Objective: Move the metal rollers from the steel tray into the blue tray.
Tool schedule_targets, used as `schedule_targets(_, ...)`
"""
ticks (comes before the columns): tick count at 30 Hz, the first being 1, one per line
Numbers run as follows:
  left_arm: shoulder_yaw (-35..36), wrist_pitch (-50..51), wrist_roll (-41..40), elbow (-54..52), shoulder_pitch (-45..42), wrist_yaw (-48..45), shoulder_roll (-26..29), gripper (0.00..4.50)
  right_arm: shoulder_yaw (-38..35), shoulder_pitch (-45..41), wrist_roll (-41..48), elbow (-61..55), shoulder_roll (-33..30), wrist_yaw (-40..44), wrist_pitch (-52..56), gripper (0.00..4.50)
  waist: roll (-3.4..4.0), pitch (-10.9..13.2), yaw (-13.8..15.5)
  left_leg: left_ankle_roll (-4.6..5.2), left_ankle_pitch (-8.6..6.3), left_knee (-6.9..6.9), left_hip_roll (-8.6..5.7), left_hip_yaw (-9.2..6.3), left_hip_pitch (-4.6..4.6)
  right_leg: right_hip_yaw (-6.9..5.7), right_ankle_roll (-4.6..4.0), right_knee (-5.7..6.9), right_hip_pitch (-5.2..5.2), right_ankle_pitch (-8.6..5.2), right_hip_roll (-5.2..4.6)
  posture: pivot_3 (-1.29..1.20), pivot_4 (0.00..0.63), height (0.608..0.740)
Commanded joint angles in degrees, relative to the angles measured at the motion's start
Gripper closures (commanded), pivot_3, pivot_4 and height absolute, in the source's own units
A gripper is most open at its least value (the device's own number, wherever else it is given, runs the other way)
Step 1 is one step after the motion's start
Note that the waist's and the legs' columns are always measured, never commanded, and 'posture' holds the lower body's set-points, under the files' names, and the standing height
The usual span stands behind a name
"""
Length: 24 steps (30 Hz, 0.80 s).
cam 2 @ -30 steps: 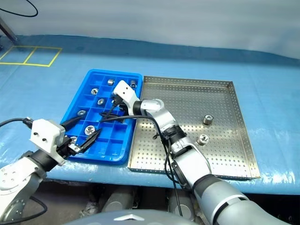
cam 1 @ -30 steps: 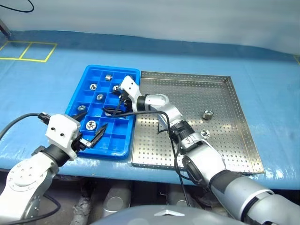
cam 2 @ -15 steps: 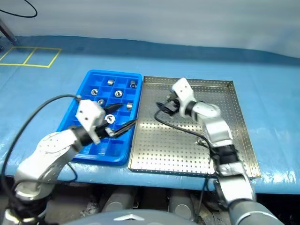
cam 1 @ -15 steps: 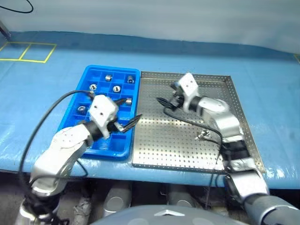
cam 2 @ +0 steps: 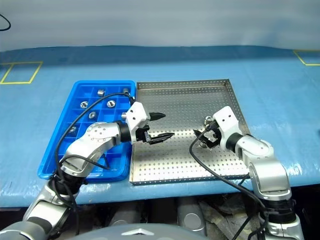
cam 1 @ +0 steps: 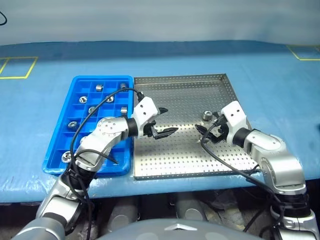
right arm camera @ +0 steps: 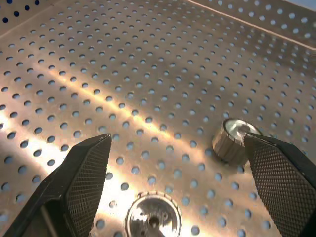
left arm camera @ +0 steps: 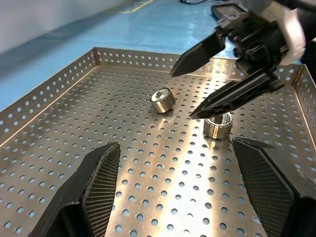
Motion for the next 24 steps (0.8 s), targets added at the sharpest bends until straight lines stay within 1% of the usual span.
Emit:
schedule_targets(1,-0.96,-2.17,0.74,0.42,-0.74,-0.88,-1.98,0.54,-3.21,1.77,2.37,-4.24,0.43,-1.51,1.31,0.01,0.0,0.0,-0.74,0.05,-0.02,0.03,0.0,0.09,0.01,0.09,0.01,-0.02,0.0,0.0,0.0,-0.32,0.15,0.74)
schedule_targets(6,-1.18,-2.26,0.7,0.69,-0.33,-2.07,-2.97,0.54,-2.79,3.66,4.23,-3.94,1.5,-2.69,1.8,0.01,0.0,0.0,-2.55,0.24,-0.1,0.13,0.0,0.48,0.09,0.43,0.26,-0.02,-0.01,0.14,0.0,-0.32,0.15,0.74)
schedule_targets(14,-2.42,-1.66,1.36,0.55,-0.42,-4.01,-2.57,0.54,0.67,2.01,4.88,1.72,3.48,-3.69,0.08,0.01,0.0,0.0,-4.73,0.41,-0.13,0.14,-0.01,0.84,0.18,0.84,0.42,-0.02,-0.02,0.23,0.06,-0.32,0.15,0.74)
schedule_targets(19,-3.07,-1.6,2.02,-0.07,0.35,-4.39,-2.5,0.54,2.56,-0.26,4.55,5.23,4.49,-4.18,-1.01,0.01,0.0,-0.01,-5.49,0.55,-0.2,0.17,-0.03,1.07,0.2,1.05,0.6,-0.07,-0.06,0.33,0.08,-0.29,0.15,0.74)
schedule_targets(24,-2.79,-1.17,2.28,-1.06,1.58,-4.42,-2.18,0.54,4.07,-1.93,4.59,7.04,4.99,-4.09,-1.88,0.01,0.0,-0.01,-5.37,0.56,-0.21,0.17,-0.02,1.14,0.22,1.21,0.63,-0.06,-0.08,0.35,0.11,-0.28,0.15,0.74)
